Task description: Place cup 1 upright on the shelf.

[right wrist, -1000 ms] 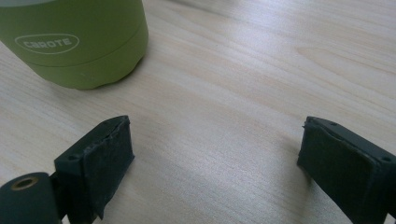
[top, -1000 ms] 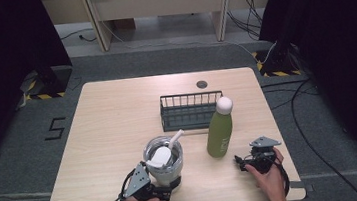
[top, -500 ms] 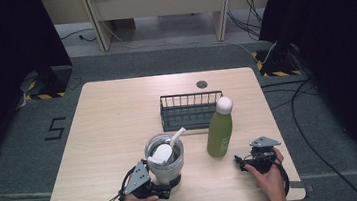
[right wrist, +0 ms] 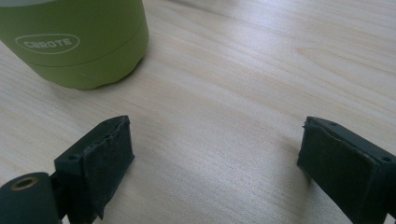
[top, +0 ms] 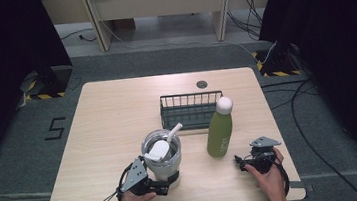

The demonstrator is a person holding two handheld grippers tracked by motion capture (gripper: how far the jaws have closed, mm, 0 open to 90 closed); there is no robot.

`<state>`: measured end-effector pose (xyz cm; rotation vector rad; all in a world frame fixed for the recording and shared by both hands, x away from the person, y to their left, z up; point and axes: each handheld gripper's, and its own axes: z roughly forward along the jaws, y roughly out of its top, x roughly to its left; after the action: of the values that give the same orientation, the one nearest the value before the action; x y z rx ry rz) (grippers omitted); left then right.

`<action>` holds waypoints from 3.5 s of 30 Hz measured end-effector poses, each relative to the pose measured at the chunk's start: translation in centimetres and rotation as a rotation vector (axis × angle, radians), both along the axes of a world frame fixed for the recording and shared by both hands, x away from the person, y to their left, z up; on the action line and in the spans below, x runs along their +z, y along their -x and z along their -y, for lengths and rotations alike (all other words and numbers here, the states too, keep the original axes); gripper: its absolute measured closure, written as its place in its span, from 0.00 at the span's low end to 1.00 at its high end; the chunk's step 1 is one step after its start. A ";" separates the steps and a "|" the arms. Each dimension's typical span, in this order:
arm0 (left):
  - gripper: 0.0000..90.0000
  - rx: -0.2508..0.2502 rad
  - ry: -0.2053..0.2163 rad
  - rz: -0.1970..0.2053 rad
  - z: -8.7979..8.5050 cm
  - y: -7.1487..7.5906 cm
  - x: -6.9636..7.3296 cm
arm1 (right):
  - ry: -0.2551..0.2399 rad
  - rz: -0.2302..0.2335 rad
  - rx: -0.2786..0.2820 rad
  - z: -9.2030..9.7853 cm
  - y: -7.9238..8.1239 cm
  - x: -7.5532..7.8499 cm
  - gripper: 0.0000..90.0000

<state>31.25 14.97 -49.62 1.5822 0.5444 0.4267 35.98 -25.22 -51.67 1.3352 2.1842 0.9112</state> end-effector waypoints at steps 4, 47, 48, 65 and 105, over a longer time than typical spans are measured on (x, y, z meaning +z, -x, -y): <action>0.11 0.006 0.000 0.006 -0.3 -0.5 1.0 | 0.000 0.000 0.000 0.0 0.0 0.0 0.11; 0.11 0.031 -0.008 0.106 0.6 -9.2 12.7 | -0.001 -0.003 -0.002 0.0 0.0 0.0 0.11; 0.11 0.031 -0.008 0.106 0.6 -9.2 12.7 | -0.001 -0.003 -0.002 0.0 0.0 0.0 0.11; 0.11 0.058 -0.018 0.100 1.4 -11.9 13.0 | 0.000 -0.003 -0.001 0.0 0.0 0.0 0.11; 0.11 0.114 -0.019 0.067 4.8 -19.6 10.2 | 0.003 0.000 0.000 0.0 0.0 0.0 0.11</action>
<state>50.84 10.12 -39.46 1.5543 0.5818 0.5703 35.97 -25.22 -51.65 1.3345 2.1847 0.9080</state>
